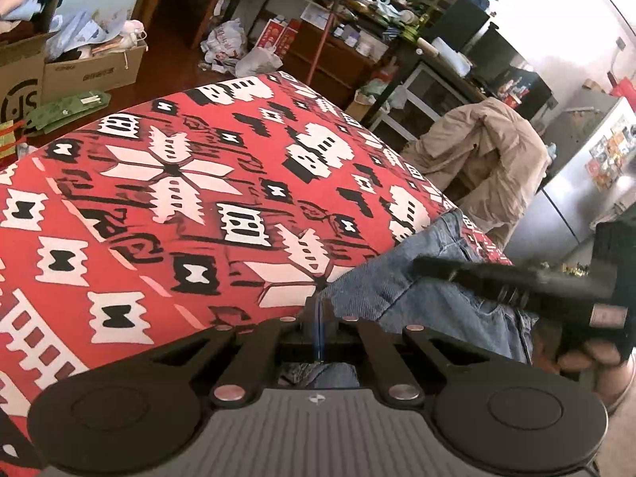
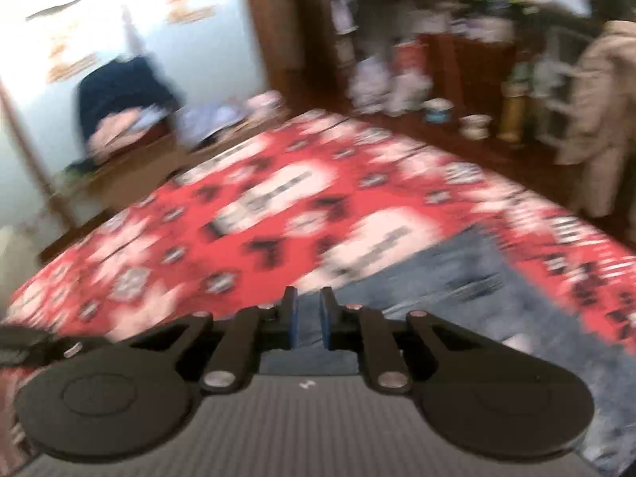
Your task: Fold clothes
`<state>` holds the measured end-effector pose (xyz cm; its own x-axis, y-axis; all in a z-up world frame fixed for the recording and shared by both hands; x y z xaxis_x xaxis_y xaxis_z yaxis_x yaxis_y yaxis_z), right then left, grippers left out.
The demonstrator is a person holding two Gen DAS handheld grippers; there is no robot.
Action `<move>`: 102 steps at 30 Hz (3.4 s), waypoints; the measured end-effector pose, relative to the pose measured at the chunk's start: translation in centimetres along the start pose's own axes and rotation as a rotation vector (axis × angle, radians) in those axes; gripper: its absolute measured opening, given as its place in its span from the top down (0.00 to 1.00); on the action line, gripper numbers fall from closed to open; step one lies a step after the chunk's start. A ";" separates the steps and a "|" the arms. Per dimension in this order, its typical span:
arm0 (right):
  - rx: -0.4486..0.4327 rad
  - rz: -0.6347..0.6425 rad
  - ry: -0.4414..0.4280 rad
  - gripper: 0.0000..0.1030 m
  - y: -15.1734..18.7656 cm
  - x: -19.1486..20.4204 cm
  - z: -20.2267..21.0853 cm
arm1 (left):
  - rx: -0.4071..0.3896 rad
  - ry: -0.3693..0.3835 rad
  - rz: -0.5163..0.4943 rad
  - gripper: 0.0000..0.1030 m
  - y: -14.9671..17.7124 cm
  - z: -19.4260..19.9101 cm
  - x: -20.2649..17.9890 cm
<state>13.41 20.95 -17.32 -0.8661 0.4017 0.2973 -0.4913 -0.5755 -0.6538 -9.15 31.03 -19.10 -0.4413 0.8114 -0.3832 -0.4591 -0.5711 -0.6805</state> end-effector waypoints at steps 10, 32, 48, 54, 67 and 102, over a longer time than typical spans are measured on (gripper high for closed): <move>0.059 0.058 -0.113 0.81 3.0 6.6 -1.2 | 0.010 -0.007 -0.027 0.96 0.5 2.3 0.7; -0.085 -0.060 0.127 0.86 -2.5 -3.5 0.5 | -0.001 -0.012 -0.019 0.96 0.1 2.1 0.3; -0.083 -0.030 0.181 0.88 -3.0 -4.4 -0.4 | 0.002 0.062 -0.042 0.96 -2.1 -1.5 -3.2; -0.040 -0.005 0.225 0.88 -2.6 -6.0 -1.2 | 0.030 0.016 -0.043 0.96 -1.2 -2.5 -3.0; -0.151 -0.162 0.195 0.87 -4.6 -6.8 3.8 | 0.034 0.015 -0.038 0.96 -1.4 -1.2 -2.1; -0.170 -0.528 0.653 0.96 26.3 -14.1 30.7 | 0.196 0.176 -0.378 0.85 3.0 -5.6 -16.5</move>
<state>9.92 -21.70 -17.35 -0.2752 0.9470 0.1658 -0.7498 -0.1034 -0.6536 1.07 16.68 -18.33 -0.0850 0.9663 -0.2428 -0.7072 -0.2302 -0.6684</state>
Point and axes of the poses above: each gripper's, at about its wrist camera, not at the fingertips, and z roughly against the way its jaws point, x to its left, y to its underside, the point moved 4 cm from there along -z, roughly the way its jaws point, and after that the axes turned 10 degrees about -z, right-handed, at the moved point
